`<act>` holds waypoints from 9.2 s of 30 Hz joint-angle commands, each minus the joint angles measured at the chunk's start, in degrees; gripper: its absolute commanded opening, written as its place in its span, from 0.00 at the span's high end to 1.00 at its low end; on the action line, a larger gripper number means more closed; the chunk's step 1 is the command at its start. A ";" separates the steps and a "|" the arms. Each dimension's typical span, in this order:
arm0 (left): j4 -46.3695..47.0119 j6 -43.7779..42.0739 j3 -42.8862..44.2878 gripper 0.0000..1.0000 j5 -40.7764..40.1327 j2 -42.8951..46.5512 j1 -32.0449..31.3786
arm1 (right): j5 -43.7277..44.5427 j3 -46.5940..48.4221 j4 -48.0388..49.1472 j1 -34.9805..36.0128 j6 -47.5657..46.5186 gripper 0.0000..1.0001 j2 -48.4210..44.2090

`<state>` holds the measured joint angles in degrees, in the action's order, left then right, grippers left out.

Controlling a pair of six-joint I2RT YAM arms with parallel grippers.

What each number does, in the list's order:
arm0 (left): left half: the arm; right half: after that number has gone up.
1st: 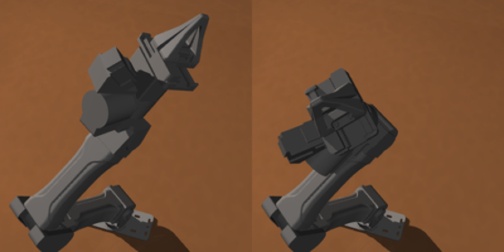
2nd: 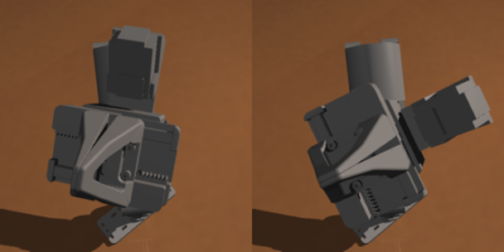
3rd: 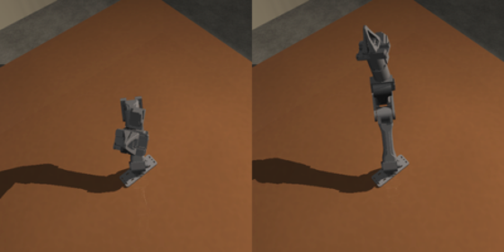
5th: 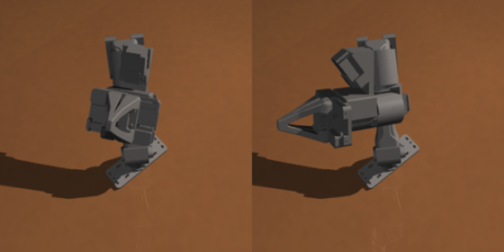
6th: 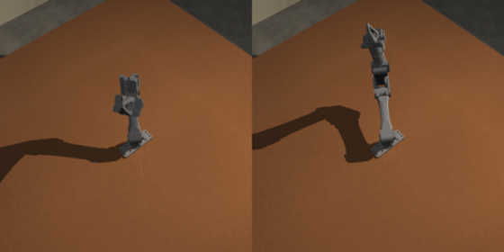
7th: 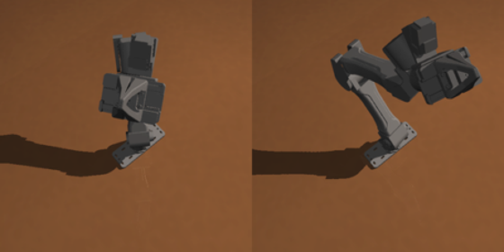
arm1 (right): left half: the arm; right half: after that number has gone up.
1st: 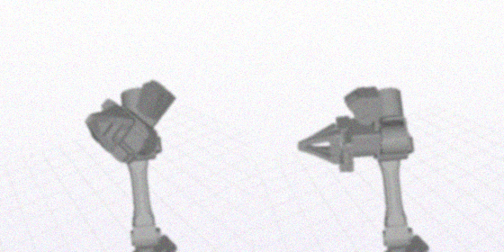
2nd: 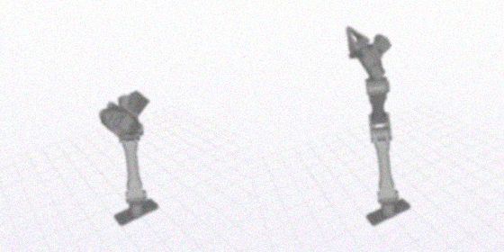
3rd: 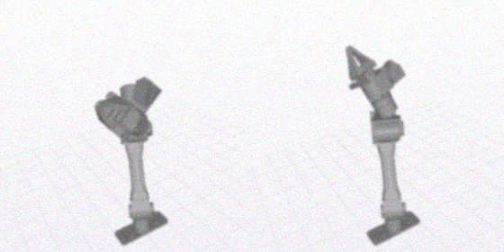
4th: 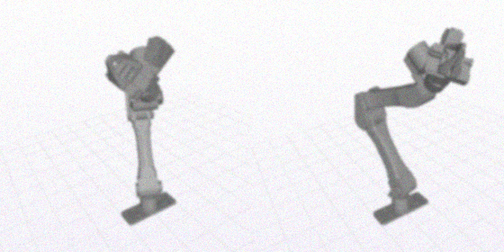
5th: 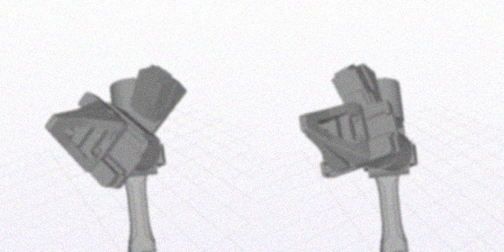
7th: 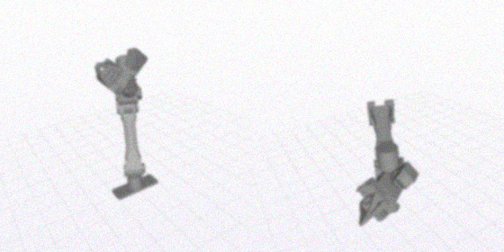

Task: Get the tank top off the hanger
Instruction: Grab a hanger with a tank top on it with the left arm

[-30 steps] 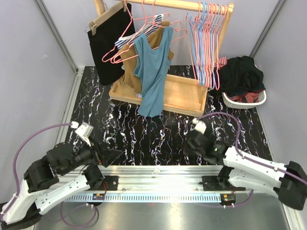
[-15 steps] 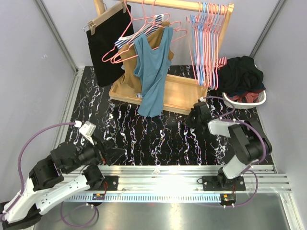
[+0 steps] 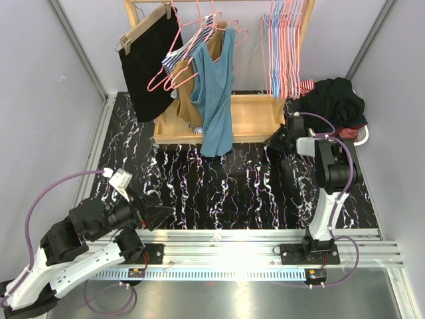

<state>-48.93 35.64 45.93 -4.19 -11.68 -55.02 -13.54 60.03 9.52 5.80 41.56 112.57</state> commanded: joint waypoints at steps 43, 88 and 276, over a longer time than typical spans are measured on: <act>11.05 -44.16 65.05 0.08 3.83 -70.12 24.52 | 0.27 -20.82 -30.96 45.35 -1.31 0.00 -63.79; 9.99 -41.17 76.32 0.26 10.95 -83.67 29.89 | 3.87 -23.38 -36.50 45.44 -0.60 0.00 -69.94; 3.85 -38.19 95.83 0.76 15.87 -99.05 27.43 | 5.28 -31.73 -35.88 45.44 -0.16 0.00 -71.62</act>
<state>-46.26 -3.16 140.14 8.71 -111.00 -27.79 -9.87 28.25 -27.29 50.65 41.80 40.71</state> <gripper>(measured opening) 0.222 0.994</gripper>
